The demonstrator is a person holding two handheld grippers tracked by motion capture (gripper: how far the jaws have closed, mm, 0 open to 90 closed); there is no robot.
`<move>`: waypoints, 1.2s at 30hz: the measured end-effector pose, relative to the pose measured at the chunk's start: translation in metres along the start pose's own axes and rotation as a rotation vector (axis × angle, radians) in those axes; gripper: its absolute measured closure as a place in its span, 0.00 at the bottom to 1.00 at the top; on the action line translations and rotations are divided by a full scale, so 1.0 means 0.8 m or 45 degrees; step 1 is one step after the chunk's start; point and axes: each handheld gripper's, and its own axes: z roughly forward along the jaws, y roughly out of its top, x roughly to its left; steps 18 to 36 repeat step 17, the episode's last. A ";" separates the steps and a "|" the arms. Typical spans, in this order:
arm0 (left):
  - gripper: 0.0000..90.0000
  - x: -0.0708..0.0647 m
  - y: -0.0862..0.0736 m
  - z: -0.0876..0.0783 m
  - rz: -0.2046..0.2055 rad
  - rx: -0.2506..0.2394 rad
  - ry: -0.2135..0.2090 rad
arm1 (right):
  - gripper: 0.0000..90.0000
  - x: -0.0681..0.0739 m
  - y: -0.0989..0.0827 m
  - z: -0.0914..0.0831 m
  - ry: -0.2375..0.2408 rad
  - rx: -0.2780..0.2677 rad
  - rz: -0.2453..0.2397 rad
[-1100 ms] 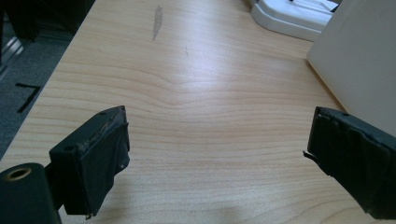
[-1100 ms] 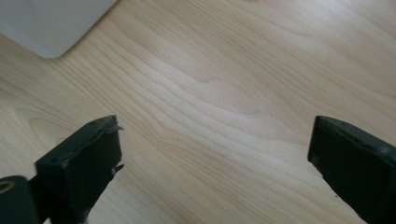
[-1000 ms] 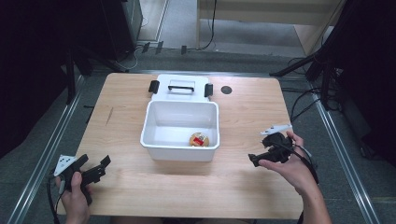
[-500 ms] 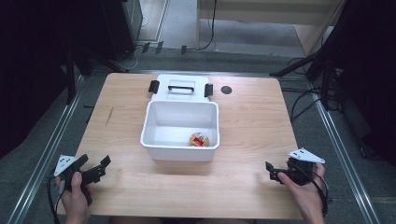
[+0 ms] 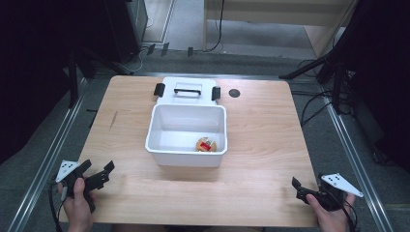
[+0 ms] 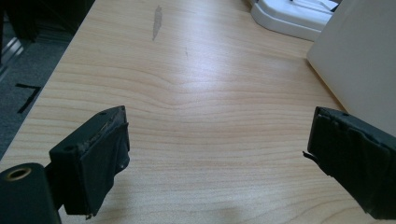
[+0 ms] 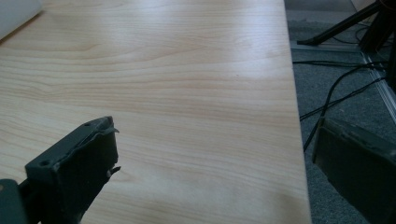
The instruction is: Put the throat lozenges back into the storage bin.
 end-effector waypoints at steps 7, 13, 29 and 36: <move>0.07 0.000 0.000 0.000 -0.004 -0.001 -0.002 | 0.02 -0.018 -0.006 -0.005 -0.049 -0.060 0.095; 0.07 0.000 0.000 0.000 -0.001 0.001 -0.001 | 0.05 -0.012 -0.004 0.000 -0.087 -0.012 0.072; 0.07 -0.001 0.000 0.000 0.000 0.000 0.002 | 0.05 -0.003 -0.002 0.007 -0.098 0.028 0.009; 0.07 -0.001 0.000 0.000 0.000 0.000 0.002 | 0.05 -0.003 -0.002 0.007 -0.098 0.028 0.009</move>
